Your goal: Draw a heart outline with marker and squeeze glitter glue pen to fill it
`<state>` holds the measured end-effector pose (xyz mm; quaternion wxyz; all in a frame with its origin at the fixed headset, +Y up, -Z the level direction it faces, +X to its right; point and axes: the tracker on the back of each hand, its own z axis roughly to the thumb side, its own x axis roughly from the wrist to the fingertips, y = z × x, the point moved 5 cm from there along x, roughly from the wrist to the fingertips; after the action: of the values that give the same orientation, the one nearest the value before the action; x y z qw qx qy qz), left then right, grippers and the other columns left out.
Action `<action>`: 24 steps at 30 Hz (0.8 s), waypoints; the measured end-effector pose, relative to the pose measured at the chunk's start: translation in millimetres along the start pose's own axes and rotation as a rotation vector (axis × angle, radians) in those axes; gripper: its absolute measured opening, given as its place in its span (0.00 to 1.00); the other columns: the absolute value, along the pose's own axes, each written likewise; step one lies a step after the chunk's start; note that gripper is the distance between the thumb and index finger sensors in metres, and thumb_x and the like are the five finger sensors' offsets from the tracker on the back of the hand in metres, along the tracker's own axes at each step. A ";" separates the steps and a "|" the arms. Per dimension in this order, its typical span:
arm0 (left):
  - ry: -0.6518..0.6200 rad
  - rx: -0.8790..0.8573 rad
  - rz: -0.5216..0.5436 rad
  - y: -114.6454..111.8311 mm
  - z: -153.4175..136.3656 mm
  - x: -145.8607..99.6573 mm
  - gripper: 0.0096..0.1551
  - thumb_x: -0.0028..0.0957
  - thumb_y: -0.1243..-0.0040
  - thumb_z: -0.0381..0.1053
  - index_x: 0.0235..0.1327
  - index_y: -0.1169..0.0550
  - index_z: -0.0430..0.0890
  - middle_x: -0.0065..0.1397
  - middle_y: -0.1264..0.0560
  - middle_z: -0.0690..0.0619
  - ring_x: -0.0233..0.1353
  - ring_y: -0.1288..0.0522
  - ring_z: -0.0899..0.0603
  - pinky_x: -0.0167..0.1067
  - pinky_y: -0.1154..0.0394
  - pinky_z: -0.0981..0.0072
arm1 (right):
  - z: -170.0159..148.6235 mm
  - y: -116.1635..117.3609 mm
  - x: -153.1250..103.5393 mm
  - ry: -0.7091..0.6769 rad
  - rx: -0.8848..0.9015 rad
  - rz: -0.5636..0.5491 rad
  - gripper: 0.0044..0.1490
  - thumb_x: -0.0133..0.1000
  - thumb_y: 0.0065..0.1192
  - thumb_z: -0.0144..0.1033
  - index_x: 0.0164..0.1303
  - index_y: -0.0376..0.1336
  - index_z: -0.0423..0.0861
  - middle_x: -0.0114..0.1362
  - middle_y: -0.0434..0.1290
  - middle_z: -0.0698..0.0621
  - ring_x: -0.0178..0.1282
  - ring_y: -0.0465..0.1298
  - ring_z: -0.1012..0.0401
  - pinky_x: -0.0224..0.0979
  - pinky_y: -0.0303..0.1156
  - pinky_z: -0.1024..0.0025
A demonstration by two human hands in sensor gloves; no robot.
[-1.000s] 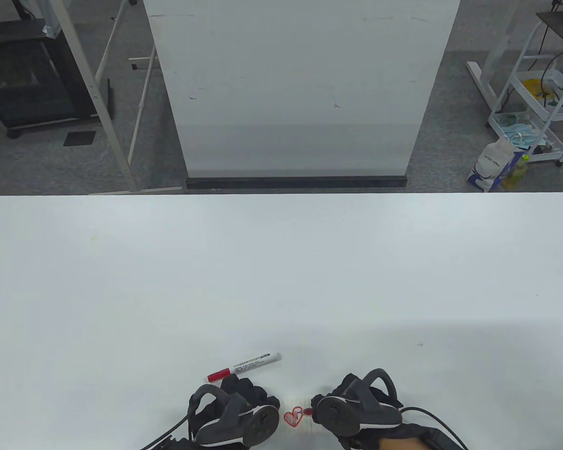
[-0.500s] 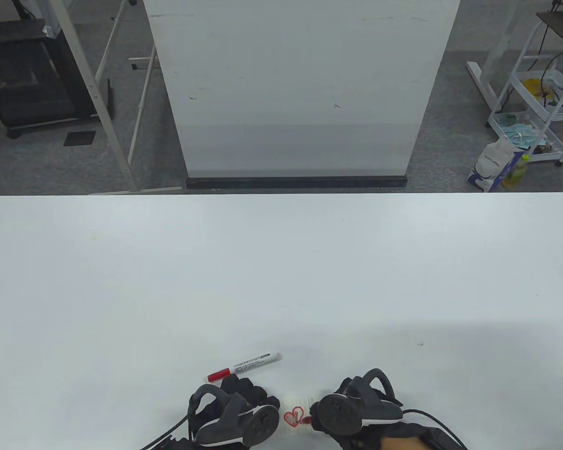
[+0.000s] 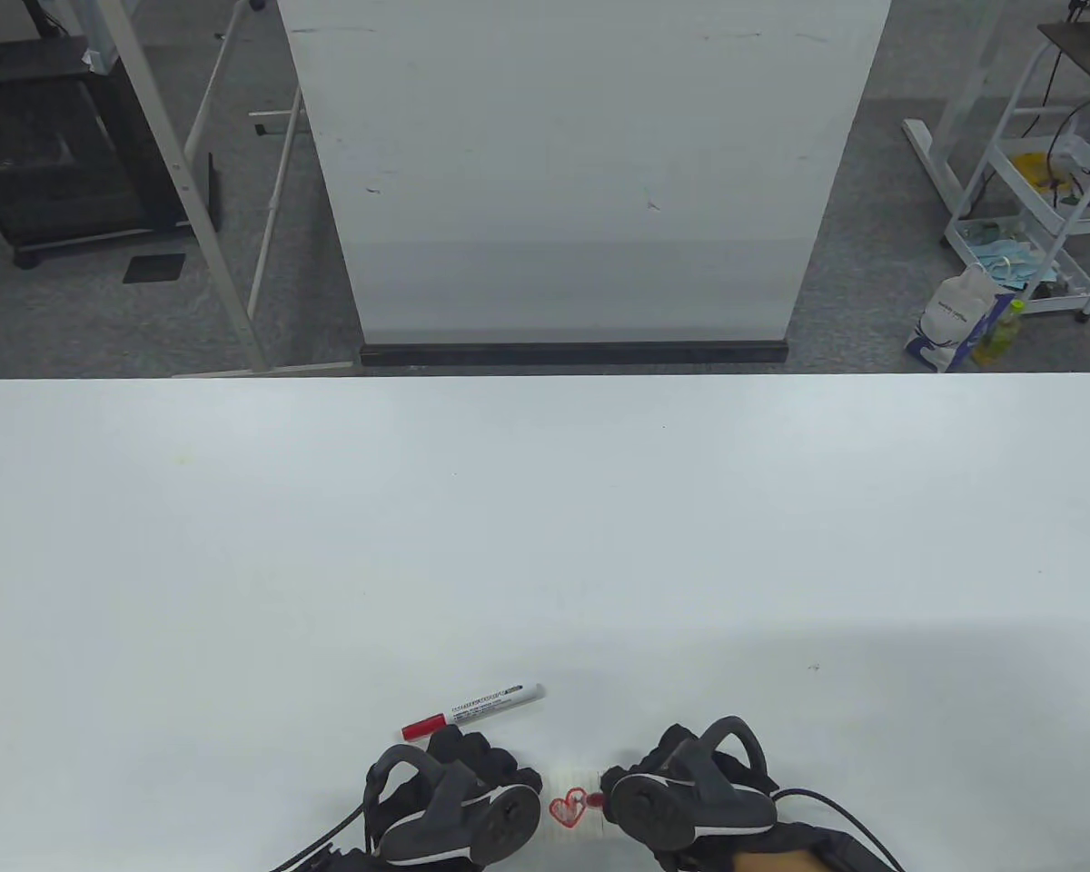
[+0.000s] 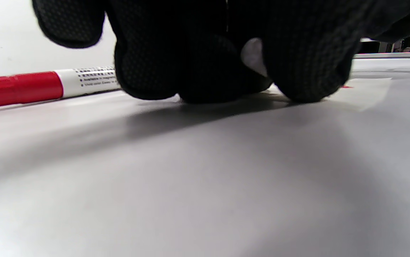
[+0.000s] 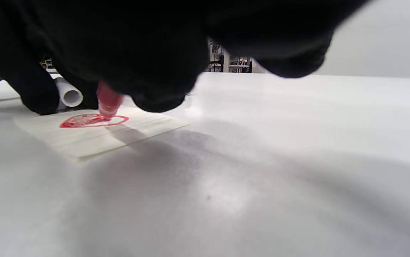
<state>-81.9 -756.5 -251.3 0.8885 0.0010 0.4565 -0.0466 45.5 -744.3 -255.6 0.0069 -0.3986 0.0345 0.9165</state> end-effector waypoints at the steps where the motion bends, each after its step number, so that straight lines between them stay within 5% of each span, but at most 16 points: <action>1: 0.000 0.000 0.000 0.0 0.0 0.0 0.25 0.47 0.30 0.60 0.56 0.17 0.54 0.56 0.16 0.53 0.58 0.19 0.40 0.67 0.32 0.33 | 0.2 0.7 -0.1 -0.007 0.027 0.011 0.27 0.44 0.68 0.48 0.43 0.80 0.45 0.17 0.83 0.56 0.11 0.80 0.61 0.54 0.81 0.61; 24: 0.001 0.000 0.000 0.1 0.3 0.1 0.25 0.47 0.30 0.60 0.56 0.17 0.54 0.56 0.16 0.53 0.59 0.19 0.40 0.67 0.32 0.33 | -3.3 1.5 0.3 0.015 0.050 0.034 0.27 0.44 0.68 0.48 0.42 0.80 0.44 0.16 0.83 0.57 0.10 0.80 0.62 0.53 0.81 0.61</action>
<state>-81.7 -756.3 -251.2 0.8883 0.0011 0.4568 -0.0467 47.7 -746.0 -257.9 0.0009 -0.4046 0.0643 0.9122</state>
